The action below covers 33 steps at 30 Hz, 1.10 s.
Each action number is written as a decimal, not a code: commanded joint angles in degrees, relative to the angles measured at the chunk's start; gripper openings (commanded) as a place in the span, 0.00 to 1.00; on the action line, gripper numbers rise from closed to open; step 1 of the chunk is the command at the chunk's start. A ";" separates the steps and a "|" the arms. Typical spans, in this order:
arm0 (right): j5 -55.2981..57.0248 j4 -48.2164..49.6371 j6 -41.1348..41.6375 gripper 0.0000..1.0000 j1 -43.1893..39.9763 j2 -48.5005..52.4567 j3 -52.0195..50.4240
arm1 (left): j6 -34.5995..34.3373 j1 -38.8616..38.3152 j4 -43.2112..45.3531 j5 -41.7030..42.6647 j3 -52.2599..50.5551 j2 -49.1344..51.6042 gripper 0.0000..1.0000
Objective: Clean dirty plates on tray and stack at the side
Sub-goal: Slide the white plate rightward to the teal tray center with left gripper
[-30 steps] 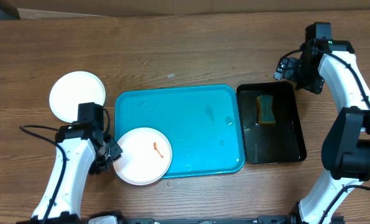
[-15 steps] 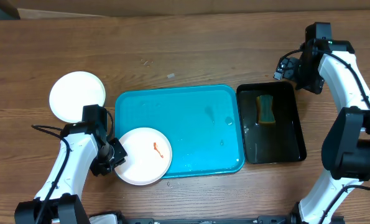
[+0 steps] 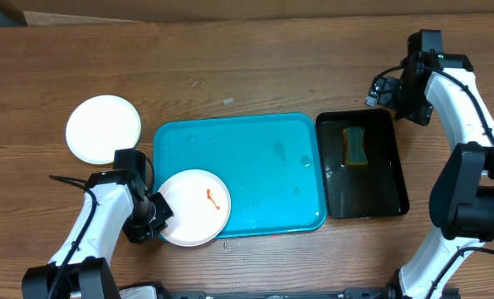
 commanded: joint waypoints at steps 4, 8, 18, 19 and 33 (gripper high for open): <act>0.35 0.22 0.22 1.00 0.17 -1.03 0.85 | 6.14 0.04 8.26 8.96 -0.59 0.24 0.04; 0.37 0.22 0.22 1.00 0.17 -1.03 0.85 | 6.05 -0.13 13.53 15.23 -0.59 0.24 0.04; 0.35 0.22 0.22 1.00 0.17 -1.03 0.85 | 4.24 -10.62 21.94 15.28 -0.59 0.26 0.04; 0.35 0.24 0.22 1.00 0.17 -1.03 0.85 | 3.39 -11.52 22.36 14.75 -0.59 0.26 0.04; 0.35 0.22 0.22 1.00 0.17 -1.03 0.85 | 2.10 -16.57 18.08 3.76 6.12 0.72 0.53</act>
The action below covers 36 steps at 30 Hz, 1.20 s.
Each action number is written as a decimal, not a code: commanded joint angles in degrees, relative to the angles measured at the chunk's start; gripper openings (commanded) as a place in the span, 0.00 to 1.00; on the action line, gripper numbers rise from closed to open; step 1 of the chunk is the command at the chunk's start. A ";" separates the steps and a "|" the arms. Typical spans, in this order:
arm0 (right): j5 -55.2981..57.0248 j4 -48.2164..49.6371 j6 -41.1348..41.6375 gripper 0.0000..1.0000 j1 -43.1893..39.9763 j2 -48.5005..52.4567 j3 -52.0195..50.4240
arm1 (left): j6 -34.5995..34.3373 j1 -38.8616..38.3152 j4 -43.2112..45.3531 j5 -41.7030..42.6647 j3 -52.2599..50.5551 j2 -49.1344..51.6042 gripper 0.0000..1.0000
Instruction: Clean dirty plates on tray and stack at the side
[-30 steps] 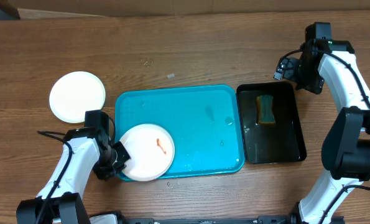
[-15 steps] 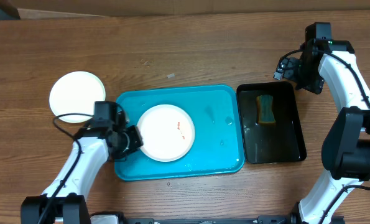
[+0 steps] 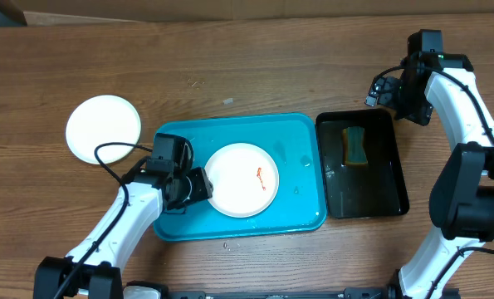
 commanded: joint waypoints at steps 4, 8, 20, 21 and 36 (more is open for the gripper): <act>0.37 0.22 0.24 1.00 0.17 -1.03 0.85 | 6.03 -0.15 -7.08 -6.56 11.19 2.45 0.56; 0.37 0.22 0.24 1.00 0.17 -1.03 0.85 | 6.25 -0.15 -7.37 -6.43 12.85 5.66 0.47; 0.39 0.22 0.24 1.00 0.17 -1.03 0.85 | 6.32 -0.76 -4.76 -2.67 12.83 17.20 0.33; 0.37 0.22 0.24 1.00 0.17 -1.03 0.85 | 6.29 -0.76 -4.31 -2.67 12.83 17.64 0.33; 0.37 0.24 0.24 1.00 0.17 -1.03 0.85 | 6.25 -0.92 -0.24 -2.23 11.72 18.18 0.24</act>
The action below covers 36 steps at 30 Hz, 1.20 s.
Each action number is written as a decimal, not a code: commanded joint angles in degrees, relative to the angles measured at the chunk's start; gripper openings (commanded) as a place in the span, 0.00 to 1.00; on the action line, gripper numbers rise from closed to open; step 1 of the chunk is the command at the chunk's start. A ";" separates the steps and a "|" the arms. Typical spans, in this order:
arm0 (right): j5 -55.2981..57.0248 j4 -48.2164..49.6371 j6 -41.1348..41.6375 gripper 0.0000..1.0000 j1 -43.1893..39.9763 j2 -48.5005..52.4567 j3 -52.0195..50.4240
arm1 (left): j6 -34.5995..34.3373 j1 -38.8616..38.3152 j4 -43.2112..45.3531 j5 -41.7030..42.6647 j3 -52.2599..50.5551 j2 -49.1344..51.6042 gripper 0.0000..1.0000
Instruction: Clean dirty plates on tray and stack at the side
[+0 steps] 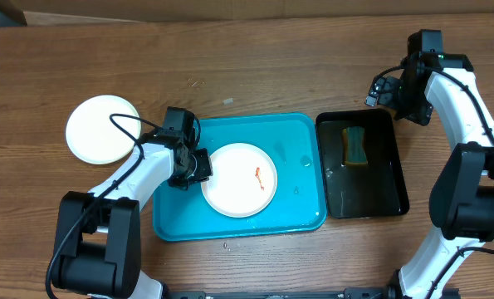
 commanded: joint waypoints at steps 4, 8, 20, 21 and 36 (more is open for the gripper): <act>0.35 0.20 0.24 1.00 0.17 -1.03 0.85 | 1.53 -0.92 0.31 0.48 -1.53 1.25 0.24; -0.07 0.68 0.26 1.00 0.17 -1.03 0.85 | 1.51 -0.92 0.68 0.50 -1.55 1.25 0.09; -16.70 -6.23 -5.07 0.91 0.92 -1.03 0.85 | -0.66 -0.92 3.76 0.46 -1.55 1.25 0.04; -16.02 -7.61 -5.27 0.90 1.22 -1.03 0.85 | -0.63 -0.92 3.87 0.42 -1.55 1.25 0.04; -1.33 -7.08 -1.97 0.90 11.65 -1.03 -11.17 | -0.11 -0.92 4.92 0.26 -1.55 1.25 0.07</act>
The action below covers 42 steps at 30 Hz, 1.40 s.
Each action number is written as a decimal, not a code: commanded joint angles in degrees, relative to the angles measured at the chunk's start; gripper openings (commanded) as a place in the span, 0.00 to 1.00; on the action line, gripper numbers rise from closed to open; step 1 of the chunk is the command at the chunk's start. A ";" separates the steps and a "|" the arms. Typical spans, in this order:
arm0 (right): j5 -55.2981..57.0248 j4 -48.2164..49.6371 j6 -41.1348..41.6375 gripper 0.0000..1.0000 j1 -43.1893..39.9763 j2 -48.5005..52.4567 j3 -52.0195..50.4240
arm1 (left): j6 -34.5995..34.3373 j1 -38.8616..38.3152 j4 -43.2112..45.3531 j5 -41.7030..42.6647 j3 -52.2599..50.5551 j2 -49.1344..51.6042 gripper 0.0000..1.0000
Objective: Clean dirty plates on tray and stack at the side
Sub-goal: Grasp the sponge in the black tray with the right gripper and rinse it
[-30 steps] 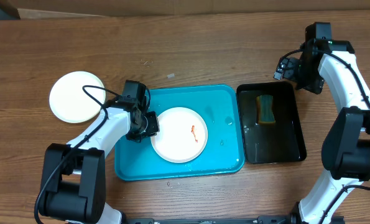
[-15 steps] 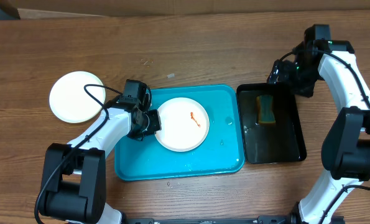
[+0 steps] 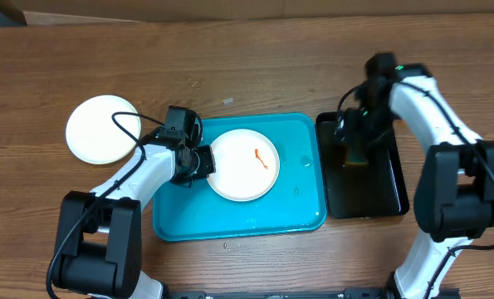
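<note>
A white plate [image 3: 247, 170] with a red smear [image 3: 261, 158] lies in the middle of the blue tray [image 3: 230, 218]. My left gripper [image 3: 205, 163] is shut on the plate's left rim. A clean white plate [image 3: 103, 129] rests on the table left of the tray. My right gripper [image 3: 354, 137] hangs low over the black bin [image 3: 371, 195], right above the sponge [image 3: 356, 158], which it mostly hides. Its jaws cannot be made out.
The black bin stands against the tray's right side and holds some water. A few drops of water lie on the tray's right half. Cardboard runs along the table's far edge. Small crumbs lie behind the tray.
My right arm has moved from the table's far right to over the sponge in the black bin. The dirty plate, still in my left gripper, sits a little further back and right on the tray.
At first my left gripper held the dirty plate at the tray's front-left corner, overhanging the edge. Then the plate lay in the tray's middle and stayed there while held. The right arm waited at the far right until now, when it stands over the sponge.
</note>
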 commanded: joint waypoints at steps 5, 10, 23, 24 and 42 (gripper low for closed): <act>5.35 5.99 3.52 0.89 3.21 -1.03 -8.68 | -0.35 -0.52 0.35 -1.40 -0.90 1.22 0.07; 5.35 5.95 3.48 0.04 3.10 -1.03 -9.09 | -0.33 -0.52 0.35 -1.40 -0.90 1.22 0.08; 5.33 5.22 3.52 1.00 0.81 -1.03 -3.54 | -0.13 -0.52 0.33 -1.42 -0.90 1.22 0.11; 5.35 5.64 3.52 1.00 0.42 -1.03 -3.56 | -0.15 -0.52 0.33 -1.42 -0.90 1.22 0.11; 4.48 14.62 3.82 0.79 -0.48 -1.03 -8.28 | -0.17 -0.52 0.50 -2.34 -0.90 1.22 0.13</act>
